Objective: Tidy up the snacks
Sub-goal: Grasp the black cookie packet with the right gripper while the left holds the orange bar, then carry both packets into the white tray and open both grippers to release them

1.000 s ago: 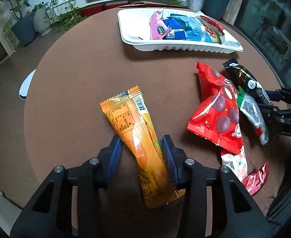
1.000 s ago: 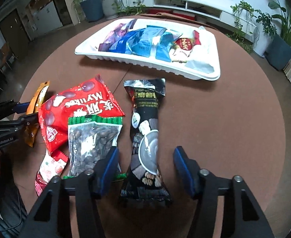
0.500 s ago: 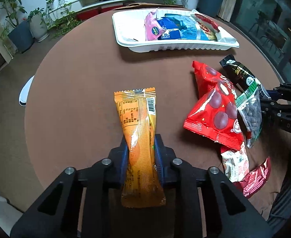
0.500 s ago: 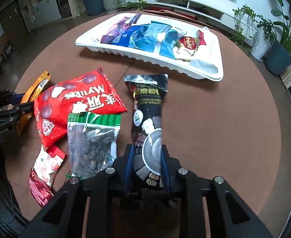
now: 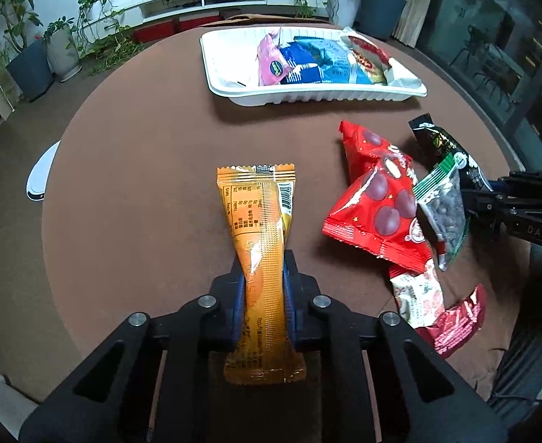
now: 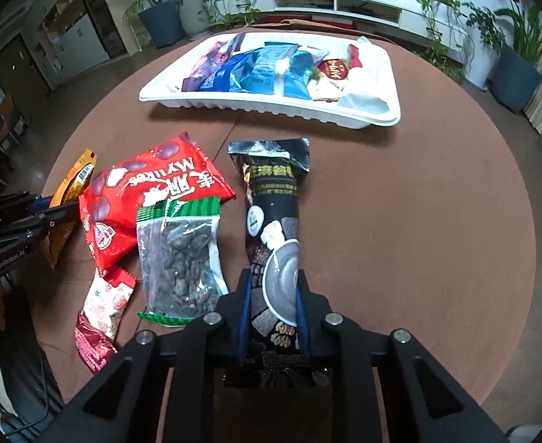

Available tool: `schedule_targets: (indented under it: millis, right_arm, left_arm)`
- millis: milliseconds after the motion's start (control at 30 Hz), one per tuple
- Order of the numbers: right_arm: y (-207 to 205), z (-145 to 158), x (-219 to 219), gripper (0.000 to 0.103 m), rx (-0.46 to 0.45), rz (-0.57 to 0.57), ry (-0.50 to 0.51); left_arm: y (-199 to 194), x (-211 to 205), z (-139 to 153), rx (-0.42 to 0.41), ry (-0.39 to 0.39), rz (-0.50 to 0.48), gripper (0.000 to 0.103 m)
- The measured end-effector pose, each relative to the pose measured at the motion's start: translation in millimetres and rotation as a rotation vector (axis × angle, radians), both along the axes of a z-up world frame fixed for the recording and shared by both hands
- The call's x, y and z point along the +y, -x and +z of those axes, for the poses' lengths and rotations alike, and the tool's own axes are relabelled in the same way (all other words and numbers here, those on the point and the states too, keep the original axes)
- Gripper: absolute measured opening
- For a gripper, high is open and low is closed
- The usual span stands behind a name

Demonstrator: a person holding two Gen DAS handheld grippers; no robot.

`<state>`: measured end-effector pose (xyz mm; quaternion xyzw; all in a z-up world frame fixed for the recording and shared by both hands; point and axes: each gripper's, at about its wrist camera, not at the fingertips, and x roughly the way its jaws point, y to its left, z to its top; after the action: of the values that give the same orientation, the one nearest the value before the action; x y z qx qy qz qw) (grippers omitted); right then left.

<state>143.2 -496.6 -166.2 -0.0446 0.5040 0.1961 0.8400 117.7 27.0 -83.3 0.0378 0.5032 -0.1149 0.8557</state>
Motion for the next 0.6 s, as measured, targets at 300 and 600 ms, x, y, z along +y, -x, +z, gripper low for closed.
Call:
schedule_targets:
  millis: [300,600]
  right_arm:
    - [6.4,15.9,-26.6,0.022,-0.011,-0.077,-0.128]
    - [-13.7,31.8,-75.4,0.022,-0.023,-0.206,-0.203]
  left_arm:
    - [3.9,13.0,15.5,-0.013,0.142,0.031,0.016]
    - [-28.4,22.9,51.6,-0.068,0.198,0.034,0.016]
